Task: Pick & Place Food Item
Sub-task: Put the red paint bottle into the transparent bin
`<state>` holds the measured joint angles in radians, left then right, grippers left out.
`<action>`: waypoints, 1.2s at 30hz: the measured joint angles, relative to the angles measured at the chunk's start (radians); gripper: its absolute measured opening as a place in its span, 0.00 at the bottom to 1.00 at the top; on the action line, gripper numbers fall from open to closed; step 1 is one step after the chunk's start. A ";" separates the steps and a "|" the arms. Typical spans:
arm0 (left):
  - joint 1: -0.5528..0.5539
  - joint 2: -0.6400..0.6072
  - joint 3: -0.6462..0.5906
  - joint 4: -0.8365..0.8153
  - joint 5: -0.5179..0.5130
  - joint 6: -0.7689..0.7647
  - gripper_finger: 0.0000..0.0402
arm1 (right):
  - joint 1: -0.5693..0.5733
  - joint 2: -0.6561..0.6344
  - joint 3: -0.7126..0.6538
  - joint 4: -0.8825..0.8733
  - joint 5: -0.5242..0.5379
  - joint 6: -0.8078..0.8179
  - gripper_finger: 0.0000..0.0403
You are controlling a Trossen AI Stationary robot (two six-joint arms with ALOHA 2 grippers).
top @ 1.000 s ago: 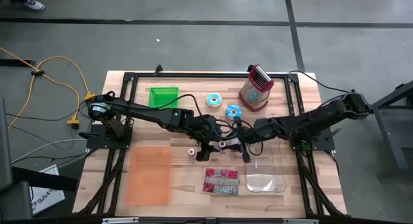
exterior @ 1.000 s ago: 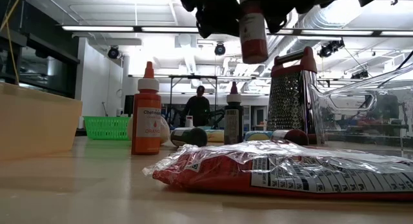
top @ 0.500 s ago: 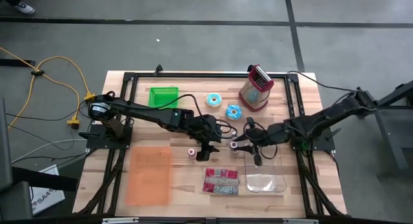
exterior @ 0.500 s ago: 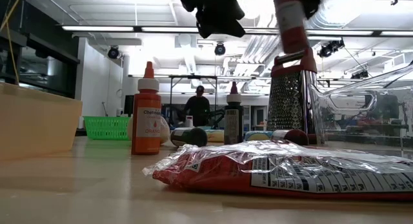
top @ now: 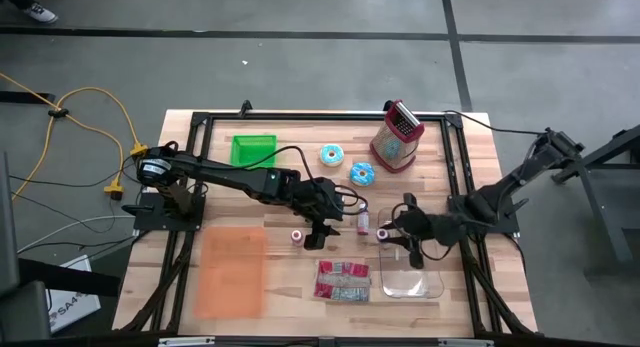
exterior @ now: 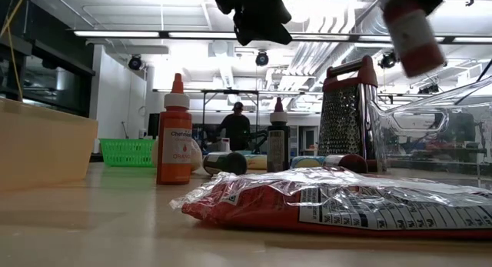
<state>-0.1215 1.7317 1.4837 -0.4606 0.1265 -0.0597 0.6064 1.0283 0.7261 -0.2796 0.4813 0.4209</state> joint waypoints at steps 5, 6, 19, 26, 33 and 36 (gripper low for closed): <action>0.000 0.000 0.000 0.000 0.000 0.000 0.47 | 0.083 0.000 0.000 -0.073 0.082 0.122 0.27; 0.000 0.000 0.000 0.000 0.000 0.000 0.47 | 0.101 0.000 0.000 -0.091 0.099 0.150 0.27; 0.000 0.000 0.000 0.001 0.000 0.000 0.47 | 0.312 0.008 -0.129 -0.188 0.451 0.569 0.27; 0.000 0.000 0.000 0.001 0.000 0.000 0.47 | 0.367 0.023 -0.229 -0.115 0.577 0.690 0.27; 0.000 0.000 0.000 0.001 0.000 0.000 0.47 | 0.354 0.091 -0.266 -0.031 0.594 0.692 0.27; 0.000 0.000 0.000 0.001 0.000 0.000 0.47 | 0.333 0.137 -0.266 -0.008 0.606 0.706 0.27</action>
<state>-0.1211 1.7321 1.4837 -0.4595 0.1265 -0.0600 0.9395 1.1654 0.4606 -0.2873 1.0869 1.1270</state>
